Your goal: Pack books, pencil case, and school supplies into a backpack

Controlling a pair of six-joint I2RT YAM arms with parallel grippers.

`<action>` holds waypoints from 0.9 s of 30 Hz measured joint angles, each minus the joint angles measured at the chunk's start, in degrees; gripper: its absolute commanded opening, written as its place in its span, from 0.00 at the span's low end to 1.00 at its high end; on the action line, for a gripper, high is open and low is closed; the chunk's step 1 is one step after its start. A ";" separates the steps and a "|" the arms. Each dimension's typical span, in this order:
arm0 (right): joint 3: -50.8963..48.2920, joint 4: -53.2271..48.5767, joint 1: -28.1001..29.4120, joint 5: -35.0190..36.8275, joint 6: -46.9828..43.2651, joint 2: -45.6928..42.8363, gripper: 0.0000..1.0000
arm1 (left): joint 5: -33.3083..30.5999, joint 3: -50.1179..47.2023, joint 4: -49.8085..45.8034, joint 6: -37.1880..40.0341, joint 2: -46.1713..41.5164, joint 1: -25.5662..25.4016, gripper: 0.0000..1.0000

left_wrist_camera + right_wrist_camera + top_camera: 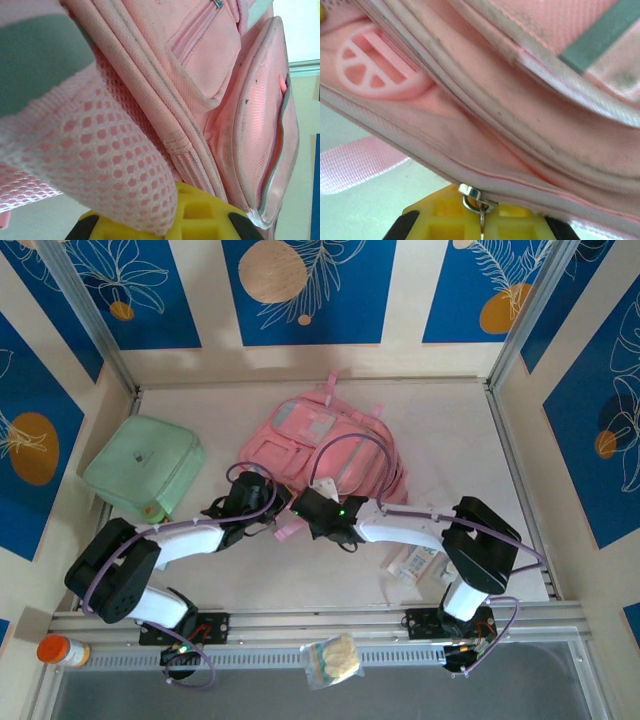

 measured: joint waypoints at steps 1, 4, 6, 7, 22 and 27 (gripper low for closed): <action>0.00 -1.01 0.00 -0.09 0.59 -0.42 0.00 | 0.39 0.02 -0.17 0.31 -0.22 0.22 0.00; -0.70 -3.58 -0.11 -0.96 2.08 -2.71 0.00 | 2.12 0.13 -0.74 1.14 -0.59 1.51 0.00; -1.46 -5.70 -0.59 -1.68 3.32 -4.52 0.00 | 3.37 0.66 -1.81 2.03 -0.59 2.45 0.00; -1.92 -6.84 -1.18 -2.12 3.93 -5.40 0.00 | 3.87 1.01 -2.47 2.43 -0.59 2.97 0.00; -5.01 -8.90 -7.76 -10.67 -1.16 -10.45 0.00 | 8.90 7.61 -9.62 8.68 2.93 9.49 0.00; -5.01 -6.71 -9.55 -12.13 -4.35 -9.09 0.05 | 9.25 7.63 -9.55 8.90 3.78 9.53 0.00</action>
